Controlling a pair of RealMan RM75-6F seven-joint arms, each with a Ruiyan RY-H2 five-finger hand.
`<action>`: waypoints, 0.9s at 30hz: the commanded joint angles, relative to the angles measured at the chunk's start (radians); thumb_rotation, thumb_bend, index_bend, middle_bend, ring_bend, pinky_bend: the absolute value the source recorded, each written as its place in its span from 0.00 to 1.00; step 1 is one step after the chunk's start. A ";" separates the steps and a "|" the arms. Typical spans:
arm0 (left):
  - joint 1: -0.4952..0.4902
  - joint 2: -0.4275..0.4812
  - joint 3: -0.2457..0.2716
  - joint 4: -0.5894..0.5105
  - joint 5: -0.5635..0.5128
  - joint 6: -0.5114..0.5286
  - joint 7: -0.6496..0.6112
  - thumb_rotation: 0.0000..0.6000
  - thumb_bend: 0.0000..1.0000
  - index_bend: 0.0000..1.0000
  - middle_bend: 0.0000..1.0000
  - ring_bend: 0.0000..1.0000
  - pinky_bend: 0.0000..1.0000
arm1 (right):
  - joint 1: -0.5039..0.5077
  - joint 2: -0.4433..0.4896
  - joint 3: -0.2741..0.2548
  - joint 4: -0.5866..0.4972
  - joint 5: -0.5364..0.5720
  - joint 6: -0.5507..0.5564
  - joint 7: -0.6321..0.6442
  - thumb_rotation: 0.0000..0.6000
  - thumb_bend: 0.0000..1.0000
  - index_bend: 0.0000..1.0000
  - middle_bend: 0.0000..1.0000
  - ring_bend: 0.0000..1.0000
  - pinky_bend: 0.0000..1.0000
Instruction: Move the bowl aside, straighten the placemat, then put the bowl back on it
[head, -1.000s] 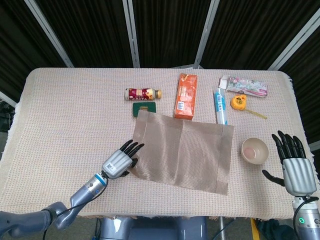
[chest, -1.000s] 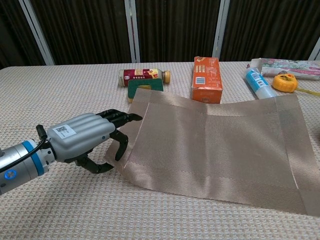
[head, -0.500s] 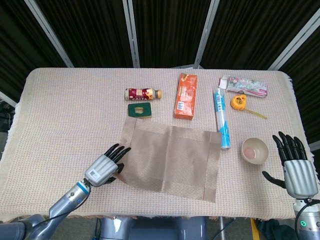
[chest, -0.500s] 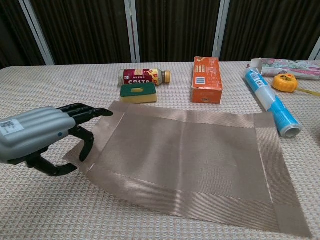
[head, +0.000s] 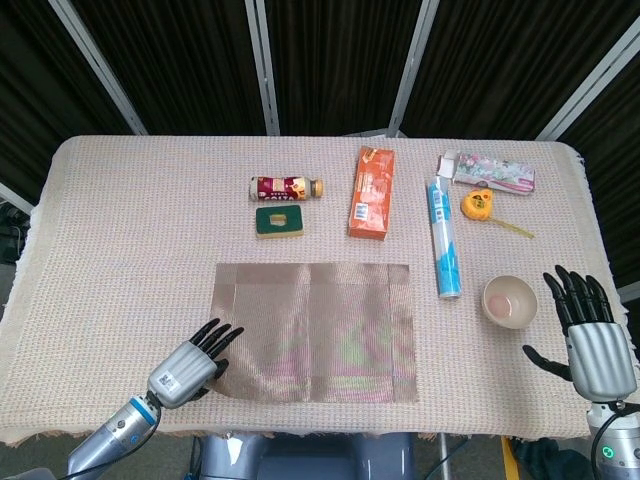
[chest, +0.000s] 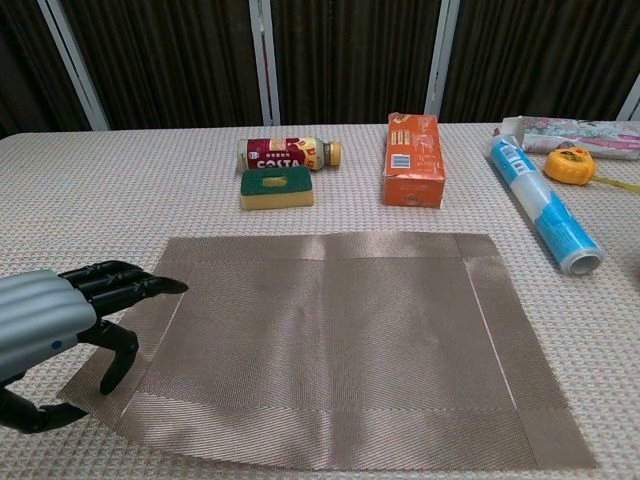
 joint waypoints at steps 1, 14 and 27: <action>0.013 0.005 0.007 -0.004 -0.007 -0.003 0.012 1.00 0.49 0.68 0.00 0.00 0.00 | -0.002 0.001 0.001 0.001 -0.001 0.001 0.002 1.00 0.00 0.00 0.00 0.00 0.00; 0.056 0.037 0.031 0.019 -0.002 0.022 0.009 1.00 0.49 0.68 0.00 0.00 0.00 | -0.004 0.004 0.003 -0.003 -0.003 0.001 0.005 1.00 0.00 0.00 0.00 0.00 0.00; 0.079 0.088 0.043 -0.013 -0.012 0.006 0.005 1.00 0.00 0.00 0.00 0.00 0.00 | -0.004 0.007 0.008 -0.006 0.000 -0.005 0.012 1.00 0.00 0.00 0.00 0.00 0.00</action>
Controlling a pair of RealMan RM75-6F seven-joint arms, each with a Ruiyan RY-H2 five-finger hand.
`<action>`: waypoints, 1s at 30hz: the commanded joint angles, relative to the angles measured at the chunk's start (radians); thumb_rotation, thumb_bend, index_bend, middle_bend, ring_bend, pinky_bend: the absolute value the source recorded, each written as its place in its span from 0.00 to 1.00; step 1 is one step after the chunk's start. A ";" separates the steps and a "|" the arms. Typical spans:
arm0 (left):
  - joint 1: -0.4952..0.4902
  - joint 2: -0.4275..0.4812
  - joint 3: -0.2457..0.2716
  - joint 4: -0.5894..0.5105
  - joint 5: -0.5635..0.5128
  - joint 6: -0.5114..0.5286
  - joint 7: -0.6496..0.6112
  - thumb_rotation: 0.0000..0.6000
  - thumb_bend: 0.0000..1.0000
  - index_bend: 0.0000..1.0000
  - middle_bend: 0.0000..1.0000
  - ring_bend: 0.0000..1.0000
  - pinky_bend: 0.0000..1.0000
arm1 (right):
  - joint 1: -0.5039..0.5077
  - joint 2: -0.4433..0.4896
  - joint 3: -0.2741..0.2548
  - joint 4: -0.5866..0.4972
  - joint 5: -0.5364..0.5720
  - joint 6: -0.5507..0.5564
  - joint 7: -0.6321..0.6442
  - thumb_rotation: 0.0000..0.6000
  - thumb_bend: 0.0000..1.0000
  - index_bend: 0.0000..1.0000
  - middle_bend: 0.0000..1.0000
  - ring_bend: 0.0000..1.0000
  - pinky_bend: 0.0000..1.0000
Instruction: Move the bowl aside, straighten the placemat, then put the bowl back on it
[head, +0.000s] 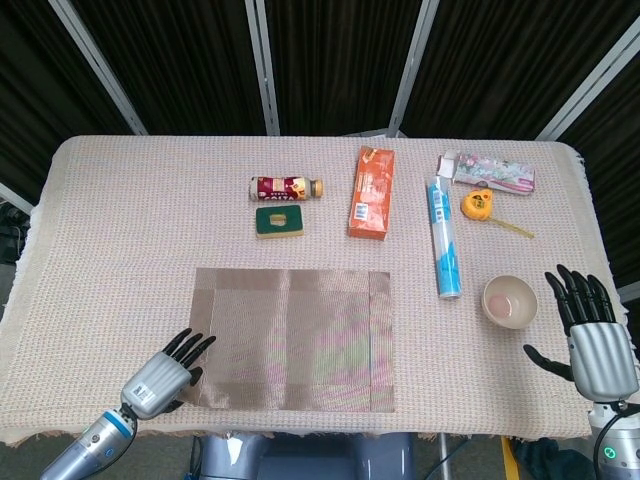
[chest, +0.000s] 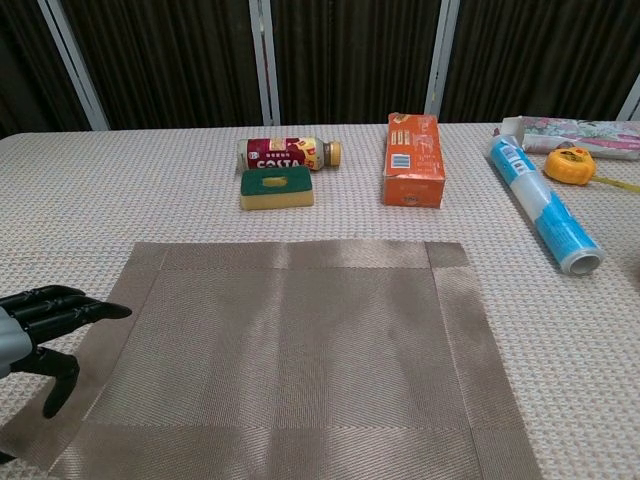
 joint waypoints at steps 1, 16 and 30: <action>0.002 0.032 -0.003 -0.040 -0.008 -0.001 -0.003 1.00 0.00 0.00 0.00 0.00 0.00 | 0.001 0.000 0.002 0.002 0.004 -0.004 0.003 1.00 0.00 0.00 0.00 0.00 0.00; 0.084 0.194 -0.152 -0.199 0.003 0.330 -0.092 1.00 0.00 0.00 0.00 0.00 0.00 | 0.037 -0.009 -0.007 0.031 0.084 -0.145 -0.013 1.00 0.00 0.00 0.00 0.00 0.00; 0.103 0.179 -0.272 -0.128 -0.206 0.302 -0.172 1.00 0.00 0.00 0.00 0.00 0.00 | 0.179 -0.117 -0.006 0.206 0.233 -0.481 -0.024 1.00 0.00 0.23 0.00 0.00 0.00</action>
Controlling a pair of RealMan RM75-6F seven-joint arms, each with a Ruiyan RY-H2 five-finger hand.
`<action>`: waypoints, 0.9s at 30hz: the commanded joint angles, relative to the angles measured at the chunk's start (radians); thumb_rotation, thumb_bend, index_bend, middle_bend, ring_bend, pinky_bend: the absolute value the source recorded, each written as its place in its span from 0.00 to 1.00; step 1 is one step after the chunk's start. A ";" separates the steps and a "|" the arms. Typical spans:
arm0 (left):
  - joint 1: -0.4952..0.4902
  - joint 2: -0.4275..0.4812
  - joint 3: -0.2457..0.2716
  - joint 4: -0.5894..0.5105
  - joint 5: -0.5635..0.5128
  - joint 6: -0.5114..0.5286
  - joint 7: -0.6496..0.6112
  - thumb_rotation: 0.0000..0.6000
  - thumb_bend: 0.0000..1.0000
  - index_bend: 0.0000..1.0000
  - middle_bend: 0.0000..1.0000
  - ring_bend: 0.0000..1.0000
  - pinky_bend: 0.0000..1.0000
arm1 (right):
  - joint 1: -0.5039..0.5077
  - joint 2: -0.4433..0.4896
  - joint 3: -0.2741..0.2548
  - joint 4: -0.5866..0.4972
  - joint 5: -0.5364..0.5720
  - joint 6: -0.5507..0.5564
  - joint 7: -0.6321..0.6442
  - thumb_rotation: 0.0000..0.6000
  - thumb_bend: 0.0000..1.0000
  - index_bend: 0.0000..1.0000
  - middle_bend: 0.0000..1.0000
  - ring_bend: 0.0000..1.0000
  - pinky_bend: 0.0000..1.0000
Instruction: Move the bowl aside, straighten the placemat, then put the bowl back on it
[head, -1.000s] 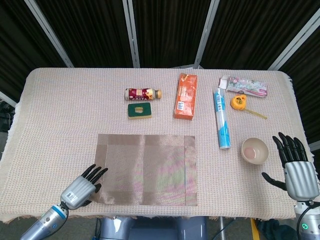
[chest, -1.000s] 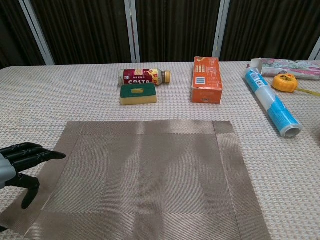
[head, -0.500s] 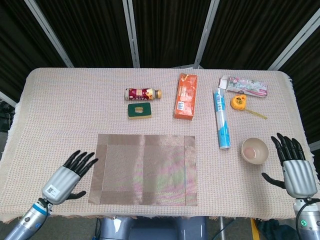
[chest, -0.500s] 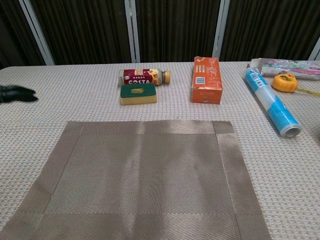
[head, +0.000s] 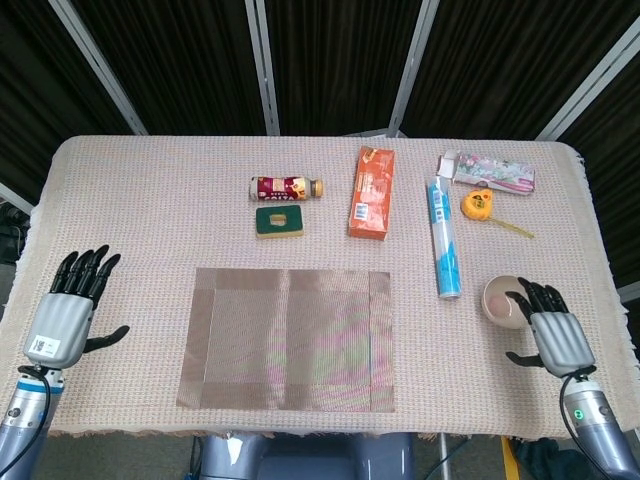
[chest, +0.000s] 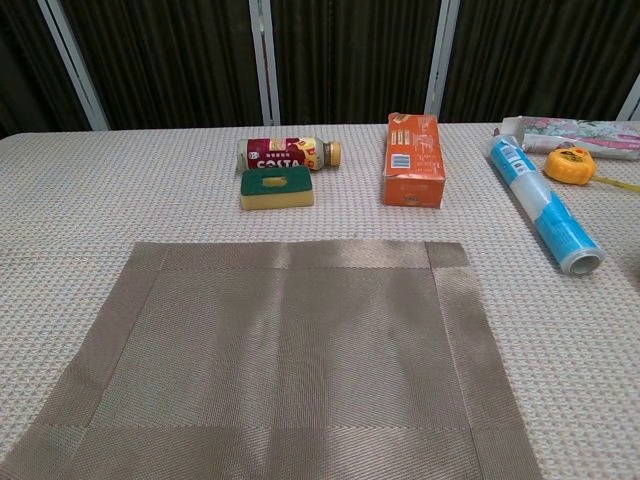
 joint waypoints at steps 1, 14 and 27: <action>0.000 0.007 -0.022 0.016 -0.027 -0.017 -0.030 1.00 0.00 0.00 0.00 0.00 0.00 | 0.046 -0.070 0.008 0.089 0.052 -0.062 -0.039 1.00 0.00 0.26 0.00 0.00 0.00; 0.015 0.044 -0.050 0.028 -0.038 -0.020 -0.099 1.00 0.00 0.00 0.00 0.00 0.00 | 0.078 -0.199 0.017 0.260 0.126 -0.098 -0.148 1.00 0.15 0.35 0.00 0.00 0.00; 0.023 0.058 -0.062 0.025 -0.031 -0.026 -0.127 1.00 0.00 0.00 0.00 0.00 0.00 | 0.086 -0.277 0.022 0.360 0.116 -0.065 -0.148 1.00 0.51 0.64 0.00 0.00 0.00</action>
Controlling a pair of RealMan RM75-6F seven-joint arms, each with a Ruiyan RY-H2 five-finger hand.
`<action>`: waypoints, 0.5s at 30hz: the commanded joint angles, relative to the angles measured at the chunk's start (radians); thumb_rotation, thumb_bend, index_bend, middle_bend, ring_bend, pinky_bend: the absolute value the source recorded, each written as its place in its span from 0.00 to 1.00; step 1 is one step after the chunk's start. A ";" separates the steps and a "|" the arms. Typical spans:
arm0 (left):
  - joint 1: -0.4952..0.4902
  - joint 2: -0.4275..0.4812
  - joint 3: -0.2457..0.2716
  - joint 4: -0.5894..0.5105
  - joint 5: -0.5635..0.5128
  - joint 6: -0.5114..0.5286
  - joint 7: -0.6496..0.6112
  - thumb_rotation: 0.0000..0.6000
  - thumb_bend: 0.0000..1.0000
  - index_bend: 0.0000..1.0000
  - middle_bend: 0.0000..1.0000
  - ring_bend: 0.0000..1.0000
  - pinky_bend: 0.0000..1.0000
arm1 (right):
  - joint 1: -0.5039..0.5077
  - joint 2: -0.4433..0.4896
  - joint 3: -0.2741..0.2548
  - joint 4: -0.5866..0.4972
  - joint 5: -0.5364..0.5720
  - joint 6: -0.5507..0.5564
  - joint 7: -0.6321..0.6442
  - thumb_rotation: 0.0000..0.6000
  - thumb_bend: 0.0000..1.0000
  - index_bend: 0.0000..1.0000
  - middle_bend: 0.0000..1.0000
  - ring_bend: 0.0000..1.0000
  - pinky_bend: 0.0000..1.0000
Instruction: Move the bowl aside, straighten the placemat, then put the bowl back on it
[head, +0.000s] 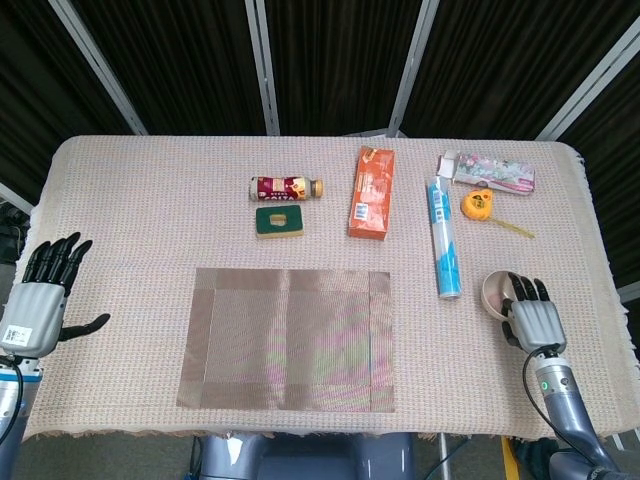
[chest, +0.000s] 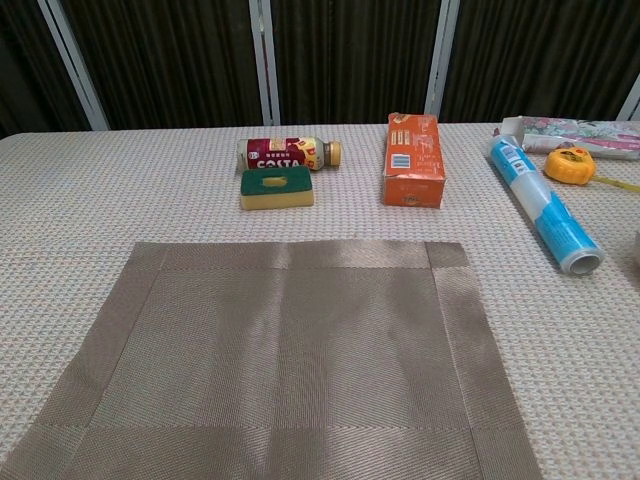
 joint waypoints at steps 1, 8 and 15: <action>0.002 0.002 -0.001 -0.002 0.004 0.000 -0.003 1.00 0.00 0.00 0.00 0.00 0.00 | -0.003 -0.015 0.002 0.020 -0.022 0.030 0.027 1.00 0.52 0.65 0.00 0.00 0.00; 0.006 0.008 -0.001 -0.007 0.013 -0.007 -0.015 1.00 0.00 0.00 0.00 0.00 0.00 | -0.035 0.018 0.007 -0.025 -0.105 0.167 0.115 1.00 0.54 0.69 0.03 0.00 0.00; 0.008 0.015 -0.002 -0.011 0.022 -0.014 -0.031 1.00 0.00 0.00 0.00 0.00 0.00 | -0.053 0.094 -0.009 -0.154 -0.233 0.303 0.143 1.00 0.54 0.69 0.05 0.00 0.00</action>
